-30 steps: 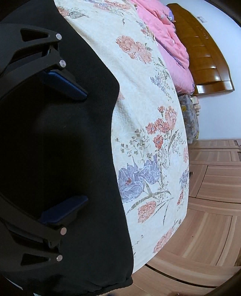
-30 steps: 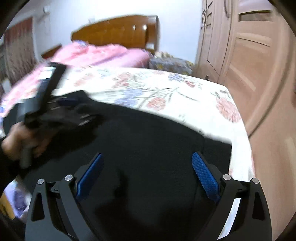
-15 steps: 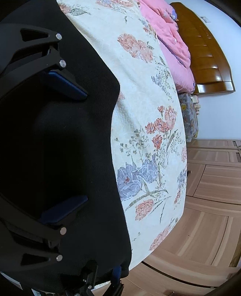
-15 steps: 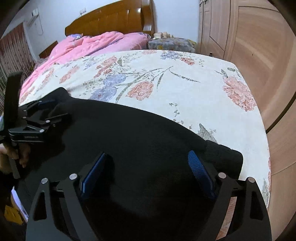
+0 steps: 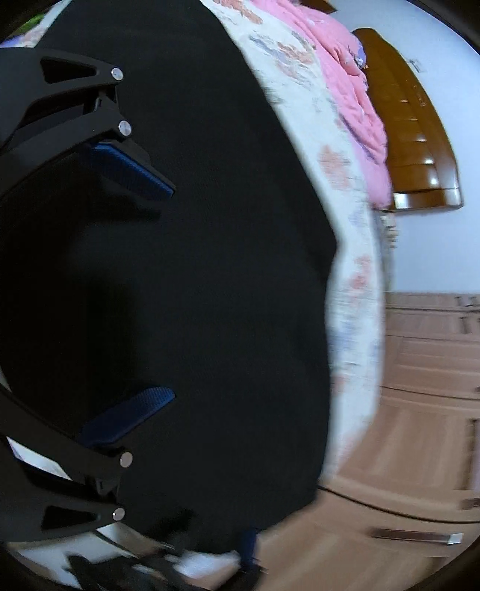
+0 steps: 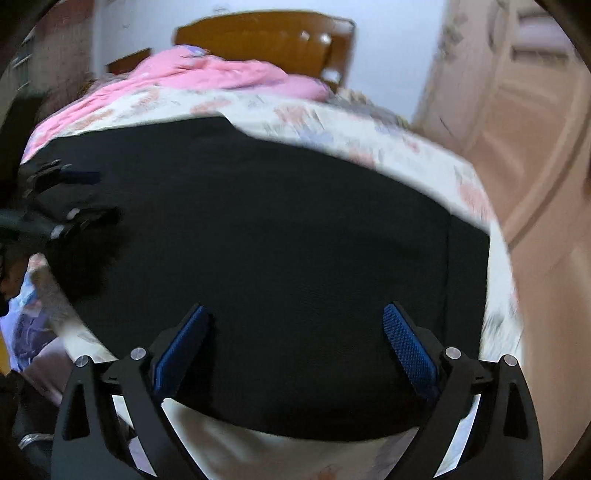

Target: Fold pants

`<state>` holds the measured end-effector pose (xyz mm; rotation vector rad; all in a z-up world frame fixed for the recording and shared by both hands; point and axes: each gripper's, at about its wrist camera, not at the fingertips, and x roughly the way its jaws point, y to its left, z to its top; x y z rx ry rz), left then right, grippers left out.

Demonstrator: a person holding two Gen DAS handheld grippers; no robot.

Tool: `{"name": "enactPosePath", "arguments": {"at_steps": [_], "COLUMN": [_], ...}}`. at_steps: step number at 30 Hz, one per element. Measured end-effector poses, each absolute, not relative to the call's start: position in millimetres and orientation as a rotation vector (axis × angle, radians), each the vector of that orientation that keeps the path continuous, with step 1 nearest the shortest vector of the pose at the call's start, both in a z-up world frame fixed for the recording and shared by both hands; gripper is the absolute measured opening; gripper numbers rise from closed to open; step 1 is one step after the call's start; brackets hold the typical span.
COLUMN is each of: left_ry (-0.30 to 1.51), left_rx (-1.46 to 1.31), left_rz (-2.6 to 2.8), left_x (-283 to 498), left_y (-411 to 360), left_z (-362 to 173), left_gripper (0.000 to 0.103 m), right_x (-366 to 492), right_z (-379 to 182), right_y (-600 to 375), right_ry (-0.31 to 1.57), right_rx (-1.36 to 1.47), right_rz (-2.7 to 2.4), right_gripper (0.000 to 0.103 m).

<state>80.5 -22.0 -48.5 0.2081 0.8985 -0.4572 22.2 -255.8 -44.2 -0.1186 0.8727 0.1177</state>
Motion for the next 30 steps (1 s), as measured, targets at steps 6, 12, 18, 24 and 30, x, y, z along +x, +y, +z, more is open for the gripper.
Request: {"name": "enactPosePath", "arguments": {"at_steps": [6,12,18,24,30], "left_ry": [0.839,0.747,0.812,0.683,0.695], "left_rx": [0.187,-0.001,-0.22,-0.328,-0.447], "left_rz": [-0.476,-0.358,-0.119,0.009,0.26], "left_x": [68.6,71.7,85.0,45.4,20.8], "left_y": [-7.2,84.2,194.0,280.6,381.1], "left_z": [-51.5,-26.4,-44.2,-28.4,-32.7], "left_gripper": [0.102,0.101,0.101,0.101,0.101], "right_x": [17.3,25.1,58.4,92.4,111.2], "right_z": [-46.0,-21.8,-15.6,0.3,-2.8], "right_y": [-256.1,-230.1,-170.8,-75.9,67.2], "right_ry": [0.889,0.857,0.794,0.755,0.734], "right_rx": [-0.134,-0.139,-0.106,-0.144,-0.292], "right_rz": [0.103,0.033,0.156,0.364,0.647], "right_gripper": [0.092,0.092,0.092,0.092,0.092]}}
